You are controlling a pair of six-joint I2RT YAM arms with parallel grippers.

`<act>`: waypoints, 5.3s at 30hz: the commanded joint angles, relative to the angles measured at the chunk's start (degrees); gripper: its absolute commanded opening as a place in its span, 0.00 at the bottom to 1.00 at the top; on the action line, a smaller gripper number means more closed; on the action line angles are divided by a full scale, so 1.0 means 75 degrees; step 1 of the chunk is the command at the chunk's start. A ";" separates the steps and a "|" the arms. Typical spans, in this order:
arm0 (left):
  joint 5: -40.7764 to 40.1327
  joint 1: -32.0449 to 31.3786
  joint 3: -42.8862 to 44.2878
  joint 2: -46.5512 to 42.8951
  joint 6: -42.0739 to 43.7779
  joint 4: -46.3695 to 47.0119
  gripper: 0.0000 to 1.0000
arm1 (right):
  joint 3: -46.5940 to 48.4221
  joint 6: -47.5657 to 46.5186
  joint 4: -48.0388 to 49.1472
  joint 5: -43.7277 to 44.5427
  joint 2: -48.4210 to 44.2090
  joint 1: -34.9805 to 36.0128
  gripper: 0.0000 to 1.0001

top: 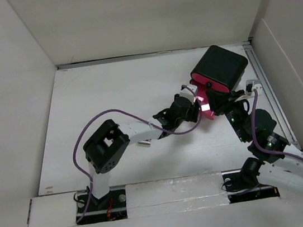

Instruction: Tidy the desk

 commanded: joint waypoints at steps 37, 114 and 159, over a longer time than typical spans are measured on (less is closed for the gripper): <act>-0.3622 0.0661 -0.4569 -0.9952 -0.1967 -0.0937 0.53 | 0.3499 -0.1867 0.0189 -0.4682 0.8398 0.1173 0.80; -0.1970 0.0356 -0.3691 -0.4122 -0.3068 -0.2285 0.73 | 0.1486 0.0184 -0.1335 -0.0967 0.5330 -0.2272 0.31; -0.2661 0.0193 -0.2718 -0.2126 -0.2787 -0.2532 0.23 | 0.1275 -0.0027 -0.0738 -0.1846 -0.0044 -0.1112 0.72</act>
